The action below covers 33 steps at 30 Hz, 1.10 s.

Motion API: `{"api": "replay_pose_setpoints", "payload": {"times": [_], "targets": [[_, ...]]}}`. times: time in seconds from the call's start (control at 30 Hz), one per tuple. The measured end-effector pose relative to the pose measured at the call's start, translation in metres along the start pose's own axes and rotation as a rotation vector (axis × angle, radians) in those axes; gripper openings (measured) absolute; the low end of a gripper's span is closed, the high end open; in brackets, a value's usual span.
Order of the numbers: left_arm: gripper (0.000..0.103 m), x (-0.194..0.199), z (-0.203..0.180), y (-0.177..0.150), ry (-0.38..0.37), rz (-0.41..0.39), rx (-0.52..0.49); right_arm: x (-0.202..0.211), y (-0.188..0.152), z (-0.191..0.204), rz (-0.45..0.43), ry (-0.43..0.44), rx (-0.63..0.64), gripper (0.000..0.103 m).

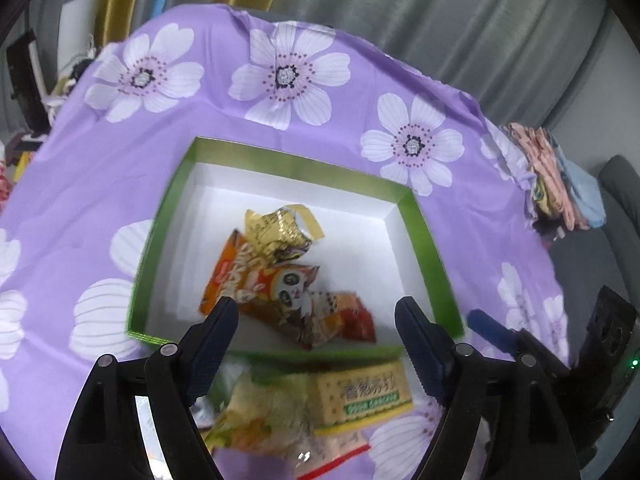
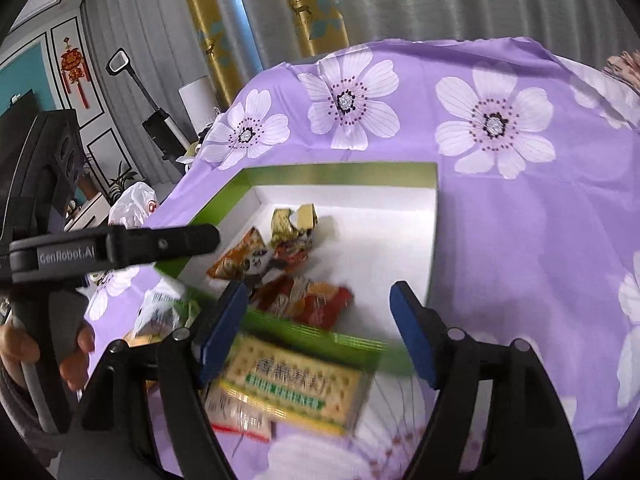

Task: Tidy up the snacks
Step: 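Withdraw the right tool from the box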

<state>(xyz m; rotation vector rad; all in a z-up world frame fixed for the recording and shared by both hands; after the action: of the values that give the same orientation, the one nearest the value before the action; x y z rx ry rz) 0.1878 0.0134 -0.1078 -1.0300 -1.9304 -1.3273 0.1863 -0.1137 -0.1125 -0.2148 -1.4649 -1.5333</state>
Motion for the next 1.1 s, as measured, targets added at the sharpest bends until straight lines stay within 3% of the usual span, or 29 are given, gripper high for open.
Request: {"api": "replay_pose_setpoints", "payload": {"times": [0.13,0.3,0.4,0.6,1.1], "targets": [[0.081,0.012,-0.002,-0.014,0.082,-0.015,-0.061,0.017,-0.02,0.002,0.001,-0.014,-0.006,0.076],[0.086,0.03,-0.011,-0.033,0.127,-0.041,-0.118,0.033,-0.041,0.011,0.02,-0.044,0.004,0.08],[0.091,0.039,-0.017,-0.044,0.141,-0.058,-0.138,0.045,-0.05,0.019,0.014,-0.06,0.023,0.081],[0.091,0.061,-0.027,-0.06,0.168,-0.096,-0.173,0.071,-0.06,0.036,-0.014,-0.068,0.056,0.089],[0.093,0.105,-0.038,-0.081,0.215,-0.178,-0.188,0.101,-0.062,0.067,-0.067,-0.073,0.116,0.093]]}}
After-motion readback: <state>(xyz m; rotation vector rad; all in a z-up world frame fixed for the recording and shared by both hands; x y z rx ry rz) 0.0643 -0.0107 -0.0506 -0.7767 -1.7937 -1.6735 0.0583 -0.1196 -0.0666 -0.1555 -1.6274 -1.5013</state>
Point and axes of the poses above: each gripper's, at about its wrist camera, not at the fingertips, and x roughly against the way its jaws point, z to its left, y to its top, the point moved 10 cm from there along -x, roughly the way its jaws point, and after that the axes turned 6 degrees about z, right-handed, at the moved point
